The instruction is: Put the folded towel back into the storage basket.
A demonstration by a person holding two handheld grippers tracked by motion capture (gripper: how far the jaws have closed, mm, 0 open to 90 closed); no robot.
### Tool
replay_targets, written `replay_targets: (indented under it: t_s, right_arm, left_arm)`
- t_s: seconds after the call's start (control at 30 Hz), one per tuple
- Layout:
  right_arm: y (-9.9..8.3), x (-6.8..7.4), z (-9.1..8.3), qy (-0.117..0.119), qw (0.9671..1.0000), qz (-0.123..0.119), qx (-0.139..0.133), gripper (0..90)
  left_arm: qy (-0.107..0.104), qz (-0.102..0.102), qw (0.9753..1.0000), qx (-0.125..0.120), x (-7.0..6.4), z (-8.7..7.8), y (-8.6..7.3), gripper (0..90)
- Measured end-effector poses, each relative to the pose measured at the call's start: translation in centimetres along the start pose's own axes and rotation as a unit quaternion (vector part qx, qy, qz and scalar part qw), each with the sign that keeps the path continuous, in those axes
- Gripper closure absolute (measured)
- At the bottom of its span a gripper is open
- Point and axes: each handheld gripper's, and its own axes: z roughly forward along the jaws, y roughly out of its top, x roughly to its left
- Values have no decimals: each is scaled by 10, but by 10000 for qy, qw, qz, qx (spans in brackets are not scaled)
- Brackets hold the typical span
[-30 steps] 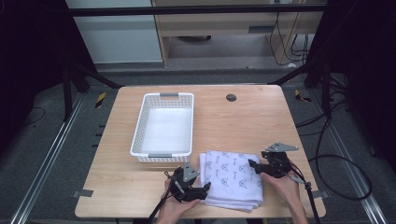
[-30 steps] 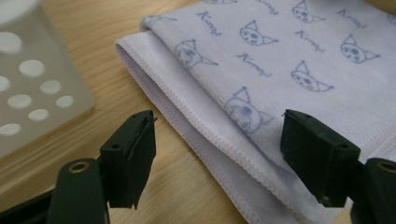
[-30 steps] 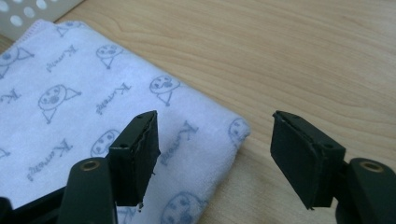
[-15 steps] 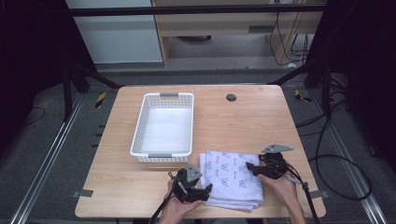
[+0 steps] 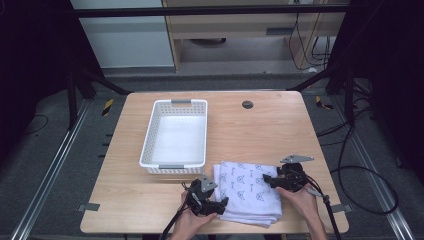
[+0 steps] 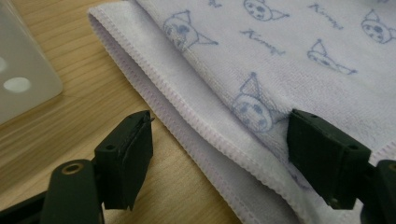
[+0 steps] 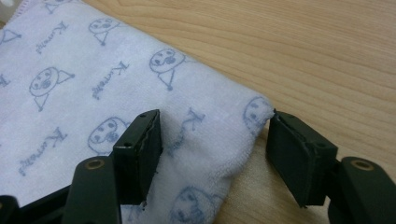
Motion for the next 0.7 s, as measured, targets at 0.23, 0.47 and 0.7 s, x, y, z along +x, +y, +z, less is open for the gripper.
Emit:
replay_targets:
  t_s: [0.23, 0.47, 0.7]
  right_arm:
    - [-1, -1, 1, 119, 9999, 64, 3, 406]
    - [-1, 0, 0, 211, 9997, 110, 31, 471]
    - [0, 0, 0, 374, 9989, 283, 71, 575]
  left_arm:
    - [-90, -40, 9999, 38, 2, 3, 1, 232]
    - [-208, 31, 9998, 72, 1, 3, 2, 293]
    - [-449, 16, 9989, 93, -1, 3, 3, 448]
